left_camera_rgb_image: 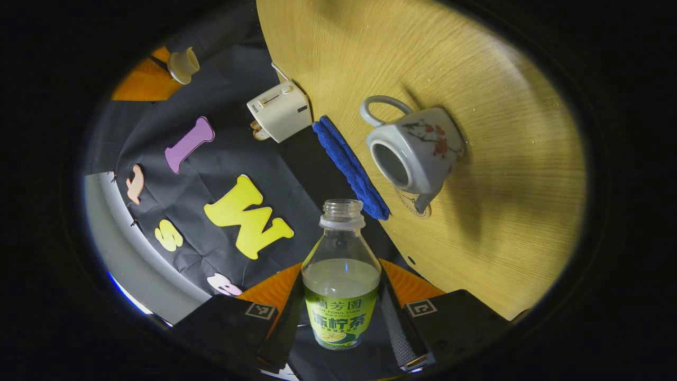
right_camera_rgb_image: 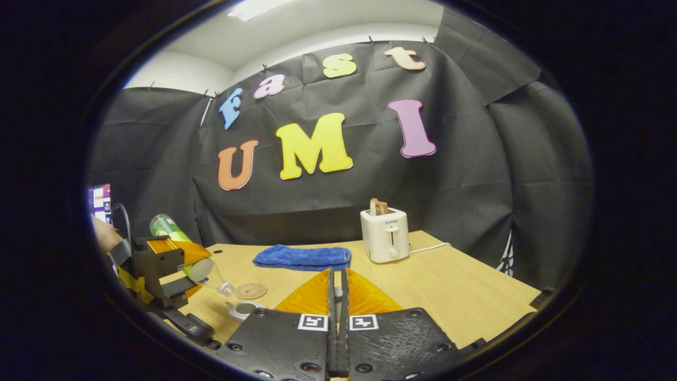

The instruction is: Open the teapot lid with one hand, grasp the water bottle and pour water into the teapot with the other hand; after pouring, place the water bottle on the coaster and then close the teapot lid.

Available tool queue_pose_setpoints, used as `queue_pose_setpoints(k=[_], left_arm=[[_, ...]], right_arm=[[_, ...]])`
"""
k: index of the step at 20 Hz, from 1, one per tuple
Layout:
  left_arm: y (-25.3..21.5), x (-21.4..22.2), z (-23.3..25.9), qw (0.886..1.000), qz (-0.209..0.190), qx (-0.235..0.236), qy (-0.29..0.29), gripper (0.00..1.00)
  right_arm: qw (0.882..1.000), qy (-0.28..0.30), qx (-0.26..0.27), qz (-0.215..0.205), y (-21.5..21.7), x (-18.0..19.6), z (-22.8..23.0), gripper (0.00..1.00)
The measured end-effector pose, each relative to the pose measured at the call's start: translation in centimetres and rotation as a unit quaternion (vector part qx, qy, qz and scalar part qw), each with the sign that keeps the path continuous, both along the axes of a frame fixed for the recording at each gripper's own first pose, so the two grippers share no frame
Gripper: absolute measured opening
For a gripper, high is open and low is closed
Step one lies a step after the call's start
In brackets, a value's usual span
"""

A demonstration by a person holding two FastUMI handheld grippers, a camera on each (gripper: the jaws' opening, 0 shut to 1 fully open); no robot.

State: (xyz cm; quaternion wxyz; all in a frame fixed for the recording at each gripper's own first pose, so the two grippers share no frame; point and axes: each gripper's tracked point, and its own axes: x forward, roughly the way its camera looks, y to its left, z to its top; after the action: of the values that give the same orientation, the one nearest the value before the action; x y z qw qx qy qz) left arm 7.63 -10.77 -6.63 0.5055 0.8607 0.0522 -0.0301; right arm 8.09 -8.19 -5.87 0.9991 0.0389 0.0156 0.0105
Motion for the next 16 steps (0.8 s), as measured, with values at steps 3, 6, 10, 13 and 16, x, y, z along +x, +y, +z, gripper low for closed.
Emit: queue_pose_setpoints(k=[3, 6, 10, 13, 16], left_arm=[[0.4, 0.2, -1.1, 0.999, -0.004, -0.053, 0.010, 0.74], [1.0, 0.4, -3.1, 0.989, -0.002, -0.142, 0.038, 0.74], [2.3, 0.8, -3.7, 0.953, 0.023, -0.300, 0.041, 0.74], [3.3, 1.6, -2.8, 0.901, 0.036, -0.431, 0.034, 0.70], [5.2, 3.6, -1.0, 0.819, 0.064, -0.570, 0.025, 0.74]], right_arm=[[1.000, 0.003, 0.001, -0.004, -0.2, 0.3, -0.2, 0.00], [1.000, 0.007, 0.000, -0.006, -0.2, 0.5, -0.7, 0.00], [1.000, 0.005, -0.007, -0.016, -0.6, 0.4, -0.4, 0.00], [1.000, -0.007, -0.008, -0.018, -0.6, -0.5, 0.8, 0.00], [0.999, -0.024, -0.015, -0.025, -0.7, -1.0, 1.8, 0.00]])
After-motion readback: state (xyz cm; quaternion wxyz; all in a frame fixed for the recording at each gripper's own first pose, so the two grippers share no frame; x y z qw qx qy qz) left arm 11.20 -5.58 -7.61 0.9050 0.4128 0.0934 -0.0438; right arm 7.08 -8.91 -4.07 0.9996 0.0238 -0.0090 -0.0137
